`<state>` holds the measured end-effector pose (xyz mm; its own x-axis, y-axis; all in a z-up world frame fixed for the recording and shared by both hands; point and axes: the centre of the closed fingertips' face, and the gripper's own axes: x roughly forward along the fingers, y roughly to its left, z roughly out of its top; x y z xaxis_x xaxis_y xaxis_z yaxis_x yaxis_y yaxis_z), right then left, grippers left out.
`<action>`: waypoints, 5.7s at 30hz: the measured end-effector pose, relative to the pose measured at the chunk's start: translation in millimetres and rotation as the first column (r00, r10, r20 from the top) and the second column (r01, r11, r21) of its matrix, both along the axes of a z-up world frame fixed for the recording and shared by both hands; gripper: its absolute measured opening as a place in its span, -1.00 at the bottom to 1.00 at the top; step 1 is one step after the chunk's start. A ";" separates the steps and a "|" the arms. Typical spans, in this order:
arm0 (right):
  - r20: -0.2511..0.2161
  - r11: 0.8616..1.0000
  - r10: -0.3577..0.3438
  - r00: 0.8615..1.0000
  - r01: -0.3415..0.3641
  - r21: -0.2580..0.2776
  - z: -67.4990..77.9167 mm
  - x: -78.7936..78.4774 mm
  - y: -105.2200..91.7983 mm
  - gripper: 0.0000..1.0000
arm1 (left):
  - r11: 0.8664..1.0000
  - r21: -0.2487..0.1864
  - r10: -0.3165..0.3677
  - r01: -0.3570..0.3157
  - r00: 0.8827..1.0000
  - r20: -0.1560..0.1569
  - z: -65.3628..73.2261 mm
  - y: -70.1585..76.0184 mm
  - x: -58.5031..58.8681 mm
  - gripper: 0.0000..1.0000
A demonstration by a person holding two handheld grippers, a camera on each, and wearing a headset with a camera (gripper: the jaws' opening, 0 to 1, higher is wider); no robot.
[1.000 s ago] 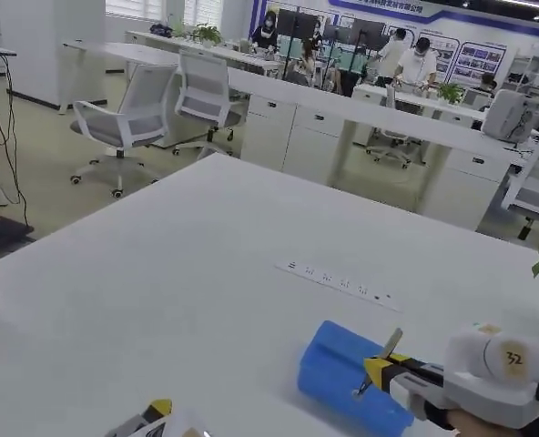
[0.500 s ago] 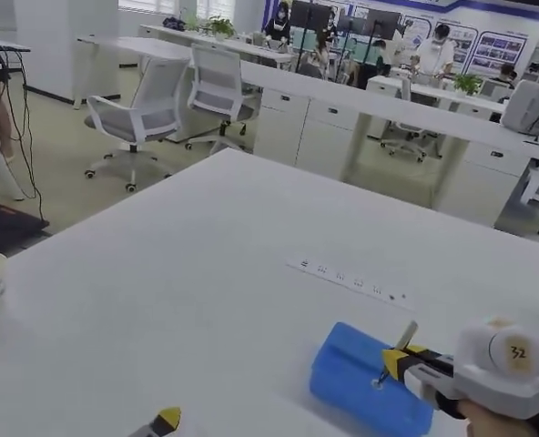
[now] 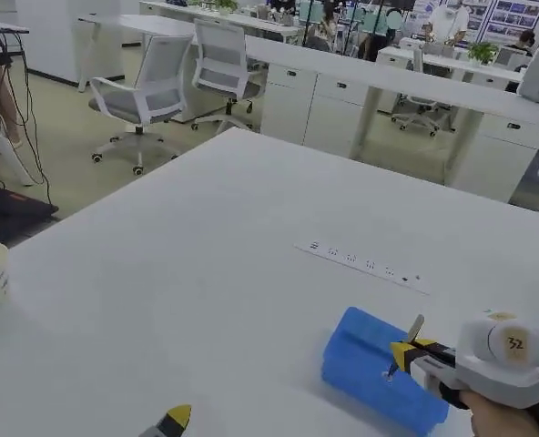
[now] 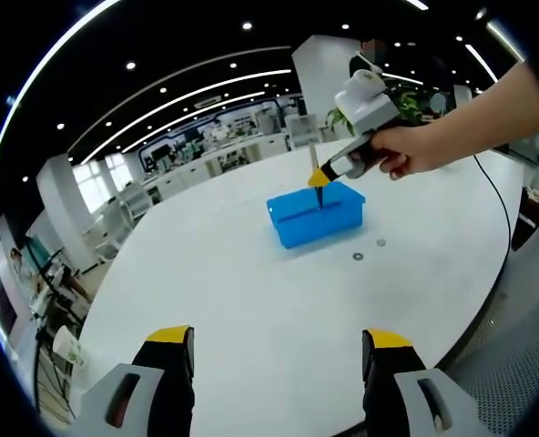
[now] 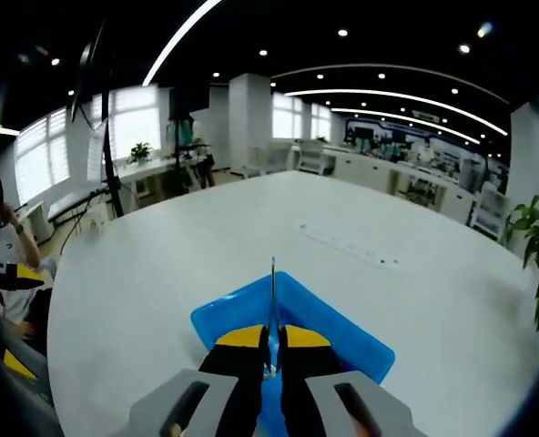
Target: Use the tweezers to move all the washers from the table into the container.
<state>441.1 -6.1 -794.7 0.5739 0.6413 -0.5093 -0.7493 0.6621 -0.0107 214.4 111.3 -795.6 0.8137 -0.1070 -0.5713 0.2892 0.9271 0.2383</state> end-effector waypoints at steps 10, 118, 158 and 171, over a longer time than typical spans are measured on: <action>-0.023 1.000 0.001 1.000 -0.001 -0.020 -14.1 -0.3 0.1 -0.96 | 1.000 0.008 -0.006 0.006 1.000 -0.018 -3.6 -0.7 -0.5 0.53; -0.039 0.998 0.038 0.999 -0.036 0.056 -34.3 -100.5 -8.9 -0.93 | 1.000 0.016 -0.012 0.012 1.000 -0.008 -2.3 -1.5 -0.7 0.51; -0.039 0.999 0.024 0.999 -0.023 0.025 -37.5 -104.2 -12.8 -0.96 | 0.999 0.028 -0.018 0.019 1.000 -0.022 -4.1 -2.3 -2.3 0.51; -0.090 0.999 0.021 0.996 -0.016 0.050 -31.5 -107.9 -12.6 -0.96 | 0.999 0.029 -0.020 0.021 0.999 -0.027 -5.1 -2.6 -2.5 0.51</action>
